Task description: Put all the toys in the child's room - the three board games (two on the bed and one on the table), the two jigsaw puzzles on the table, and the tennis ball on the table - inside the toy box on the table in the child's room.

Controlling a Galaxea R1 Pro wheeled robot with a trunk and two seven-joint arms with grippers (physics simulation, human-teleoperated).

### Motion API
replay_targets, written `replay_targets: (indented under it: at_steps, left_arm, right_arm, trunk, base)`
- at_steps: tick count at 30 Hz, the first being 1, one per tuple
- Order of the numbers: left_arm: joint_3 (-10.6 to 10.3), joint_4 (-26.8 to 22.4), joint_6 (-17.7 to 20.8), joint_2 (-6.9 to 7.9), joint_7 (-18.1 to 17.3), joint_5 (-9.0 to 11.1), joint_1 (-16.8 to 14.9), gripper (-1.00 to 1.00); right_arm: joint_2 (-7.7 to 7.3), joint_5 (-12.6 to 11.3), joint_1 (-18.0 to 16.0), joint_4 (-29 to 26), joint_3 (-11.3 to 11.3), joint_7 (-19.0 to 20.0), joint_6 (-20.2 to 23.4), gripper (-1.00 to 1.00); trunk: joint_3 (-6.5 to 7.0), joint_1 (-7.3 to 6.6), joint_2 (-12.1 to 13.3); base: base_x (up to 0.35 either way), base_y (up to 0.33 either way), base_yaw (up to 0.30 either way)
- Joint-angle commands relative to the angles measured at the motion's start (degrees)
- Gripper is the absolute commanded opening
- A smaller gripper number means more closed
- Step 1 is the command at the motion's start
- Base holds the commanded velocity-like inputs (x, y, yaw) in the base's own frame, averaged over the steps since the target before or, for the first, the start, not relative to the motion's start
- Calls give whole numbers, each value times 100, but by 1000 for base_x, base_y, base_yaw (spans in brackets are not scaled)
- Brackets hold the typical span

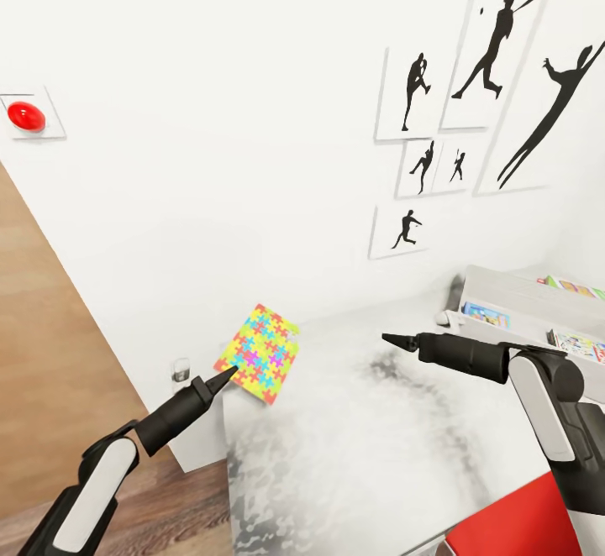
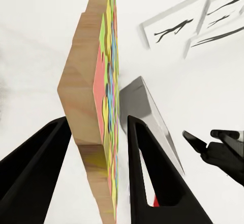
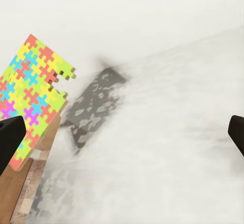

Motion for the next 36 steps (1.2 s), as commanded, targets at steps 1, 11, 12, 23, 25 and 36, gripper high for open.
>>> replay_targets:
  at_steps: [1, 11, 12, 23, 25, 36]
  left_arm:
    - [-3, -31, 44, 3, 40, 89, 8, -100]
    - [-6, -134, 56, 12, 138, 255, 52, -100]
    - [-8, -147, 57, 14, 144, 263, 54, -100]
    - [-21, -254, 64, 36, 172, 290, 63, -100]
    - [-22, -257, 66, 42, 172, 294, 64, -100]
    - [-17, -261, 225, 53, 173, 297, 64, -100]
  right_arm:
    - [0, 45, -4, -2, -6, 54, 23, 100]
    - [-7, 45, -4, -4, -8, 56, 23, 100]
    - [-8, 45, -3, -6, -8, 57, 23, 100]
    - [-5, 44, -6, -14, 76, 54, 23, 100]
    - [-5, 45, -6, -14, 85, 54, 23, 100]
    - [-4, 45, -6, -15, 108, 54, 23, 100]
  trunk:
    - [-6, 0, -4]
    - [84, -109, 196]
    - [102, -131, 236]
    - [299, -373, 678]
    - [335, -417, 758]
    - [532, -659, 1199]
  base:
    - [0, 0, 0]
    - [0, 0, 0]
    - [0, 0, 0]
    - [0, 0, 0]
    - [0, 0, 0]
    - [0, 0, 0]
